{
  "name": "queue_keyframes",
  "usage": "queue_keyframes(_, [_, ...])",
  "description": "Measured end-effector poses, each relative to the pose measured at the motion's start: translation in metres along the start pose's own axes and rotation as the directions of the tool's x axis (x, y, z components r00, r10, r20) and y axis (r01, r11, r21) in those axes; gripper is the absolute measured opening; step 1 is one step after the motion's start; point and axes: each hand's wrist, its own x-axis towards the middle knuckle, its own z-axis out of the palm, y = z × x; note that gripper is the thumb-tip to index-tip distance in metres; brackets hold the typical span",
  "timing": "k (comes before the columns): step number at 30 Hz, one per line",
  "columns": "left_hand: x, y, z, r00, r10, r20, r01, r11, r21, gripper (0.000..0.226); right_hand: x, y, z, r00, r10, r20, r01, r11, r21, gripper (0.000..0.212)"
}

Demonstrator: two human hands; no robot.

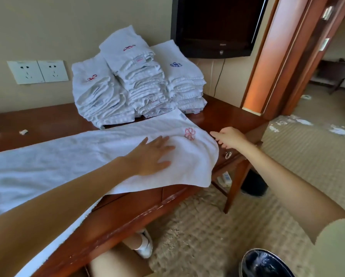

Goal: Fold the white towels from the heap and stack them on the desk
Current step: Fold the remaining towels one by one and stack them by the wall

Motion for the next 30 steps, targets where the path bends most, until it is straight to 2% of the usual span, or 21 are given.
queue_keyframes(3, [-0.008,0.005,0.008,0.997,0.001,-0.075,0.001,1.0,0.029,0.055,-0.023,0.017,-0.008,0.983,0.137,0.123,-0.151,0.982,0.112,0.057])
queue_keyframes(6, [-0.017,0.009,0.016,0.992,0.054,-0.111,-0.046,0.996,0.073,0.052,-0.038,0.031,-0.007,0.932,0.181,0.314,-0.21,0.976,0.061,0.079])
queue_keyframes(8, [-0.021,0.015,0.017,0.987,0.098,-0.131,-0.088,0.993,0.079,0.066,-0.045,0.041,0.0,0.864,0.152,0.479,-0.217,0.973,0.082,0.092])
queue_keyframes(9, [-0.021,0.018,0.018,0.983,0.121,-0.136,-0.112,0.991,0.068,0.077,-0.046,0.046,0.005,0.83,0.119,0.545,-0.224,0.966,0.129,0.094])
queue_keyframes(11, [-0.019,0.022,0.021,0.981,0.148,-0.122,-0.142,0.988,0.052,0.083,-0.047,0.053,0.015,0.792,0.029,0.61,-0.235,0.937,0.26,0.075])
queue_keyframes(13, [-0.016,0.022,0.025,0.981,0.159,-0.111,-0.152,0.986,0.075,0.077,-0.047,0.06,0.022,0.803,-0.024,0.595,-0.258,0.886,0.384,0.06])
queue_keyframes(15, [-0.011,0.024,0.034,0.967,0.2,-0.156,-0.174,0.971,0.167,0.071,-0.047,0.066,0.024,0.81,-0.062,0.583,-0.264,0.85,0.456,0.071])
queue_keyframes(17, [-0.01,0.027,0.04,0.966,0.211,-0.149,-0.164,0.947,0.277,0.093,-0.047,0.071,0.024,0.807,-0.076,0.585,-0.261,0.843,0.469,0.084])
queue_keyframes(19, [-0.012,0.031,0.043,0.979,0.183,-0.092,-0.139,0.924,0.356,0.111,-0.05,0.073,0.02,0.817,-0.103,0.568,-0.241,0.832,0.499,0.067])
queue_keyframes(21, [-0.014,0.037,0.039,0.984,0.153,-0.091,-0.107,0.916,0.387,0.115,-0.053,0.075,0.01,0.855,-0.106,0.508,-0.237,0.791,0.564,0.049])
queue_keyframes(25, [-0.022,0.048,0.031,0.989,0.091,-0.116,-0.056,0.96,0.274,0.102,-0.054,0.082,-0.013,0.931,-0.039,0.362,-0.216,0.741,0.635,0.018])
queue_keyframes(28, [-0.034,0.058,0.025,0.995,0.065,-0.081,-0.052,0.987,0.153,0.088,-0.053,0.079,-0.029,0.955,0.033,0.296,-0.226,0.728,0.648,0.018])
queue_keyframes(30, [-0.042,0.066,0.018,0.998,0.061,-0.002,-0.061,0.997,0.05,0.078,-0.053,0.074,-0.036,0.956,0.064,0.286,-0.237,0.74,0.629,0.016])
